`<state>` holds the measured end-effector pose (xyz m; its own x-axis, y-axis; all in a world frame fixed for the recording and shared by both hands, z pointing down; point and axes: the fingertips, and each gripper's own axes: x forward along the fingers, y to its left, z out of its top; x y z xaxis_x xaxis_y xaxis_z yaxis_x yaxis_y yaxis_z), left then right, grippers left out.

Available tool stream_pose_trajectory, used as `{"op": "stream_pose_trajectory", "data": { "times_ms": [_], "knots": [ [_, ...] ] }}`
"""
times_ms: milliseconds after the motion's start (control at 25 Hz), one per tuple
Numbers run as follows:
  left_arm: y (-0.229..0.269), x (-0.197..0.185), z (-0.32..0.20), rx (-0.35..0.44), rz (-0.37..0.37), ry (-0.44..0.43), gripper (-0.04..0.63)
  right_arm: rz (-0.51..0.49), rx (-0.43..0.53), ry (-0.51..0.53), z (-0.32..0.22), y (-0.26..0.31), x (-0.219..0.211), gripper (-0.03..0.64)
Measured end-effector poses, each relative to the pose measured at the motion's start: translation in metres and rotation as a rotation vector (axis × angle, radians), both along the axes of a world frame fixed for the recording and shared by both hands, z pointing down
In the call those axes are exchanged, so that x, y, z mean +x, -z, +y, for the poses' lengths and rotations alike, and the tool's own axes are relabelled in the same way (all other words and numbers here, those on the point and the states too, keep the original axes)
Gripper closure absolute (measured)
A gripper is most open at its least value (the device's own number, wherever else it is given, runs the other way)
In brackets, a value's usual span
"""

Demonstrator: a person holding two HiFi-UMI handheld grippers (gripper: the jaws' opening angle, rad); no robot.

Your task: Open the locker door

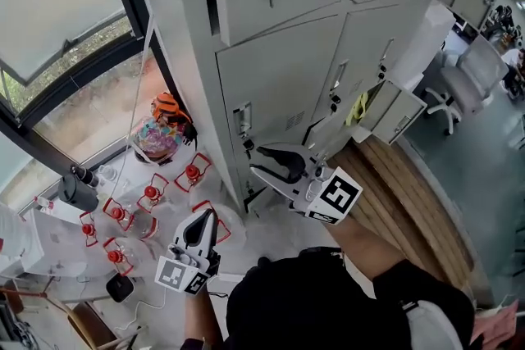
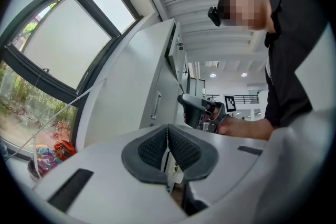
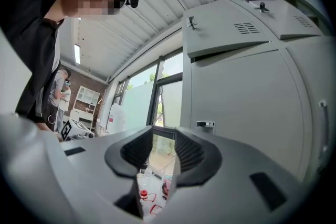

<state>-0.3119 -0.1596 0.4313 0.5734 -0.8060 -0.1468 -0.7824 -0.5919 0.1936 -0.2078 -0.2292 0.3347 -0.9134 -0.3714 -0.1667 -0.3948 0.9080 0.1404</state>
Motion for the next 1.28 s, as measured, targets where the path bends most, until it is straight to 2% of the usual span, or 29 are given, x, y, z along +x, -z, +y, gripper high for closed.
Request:
{"op": "stream_pose_trajectory", "data": {
  "times_ms": [280, 800, 1280],
  "knots": [
    [-0.003, -0.004, -0.008, 0.012, 0.024, -0.021, 0.577, 0.026, 0.014, -0.051, -0.028, 0.012, -0.017, 0.459],
    [-0.013, -0.011, -0.009, -0.005, 0.054, -0.016, 0.577, 0.059, -0.09, -0.128, -0.072, -0.006, -0.029, 0.454],
    [-0.019, -0.001, -0.008, -0.034, 0.072, -0.037, 0.577, 0.072, -0.138, -0.159, -0.089, -0.02, -0.03, 0.454]
  ]
}}
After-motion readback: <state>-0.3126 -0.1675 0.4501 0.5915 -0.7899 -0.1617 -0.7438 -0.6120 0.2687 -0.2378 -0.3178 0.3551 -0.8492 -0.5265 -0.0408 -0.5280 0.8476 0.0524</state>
